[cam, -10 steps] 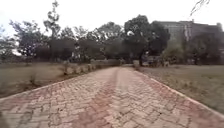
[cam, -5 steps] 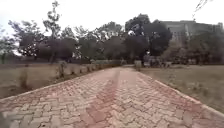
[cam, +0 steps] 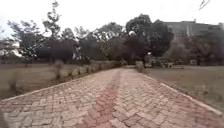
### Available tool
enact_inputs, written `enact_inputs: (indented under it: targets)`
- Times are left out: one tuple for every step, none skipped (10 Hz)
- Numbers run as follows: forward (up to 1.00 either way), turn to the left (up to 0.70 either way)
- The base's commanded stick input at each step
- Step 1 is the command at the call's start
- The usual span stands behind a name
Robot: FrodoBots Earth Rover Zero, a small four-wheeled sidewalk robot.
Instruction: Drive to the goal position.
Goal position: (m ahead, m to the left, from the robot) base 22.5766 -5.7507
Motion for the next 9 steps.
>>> enact_inputs:
  targets:
    - [0.70,-0.03]
    - [0.70,-0.22]
    - [0.70,-0.29]
    - [0.70,0.00]
    - [0.70,0.00]
    - [0.70,0.00]
    - [0.70,0.00]
    - [0.70,0.00]
    - [0.70,0.00]
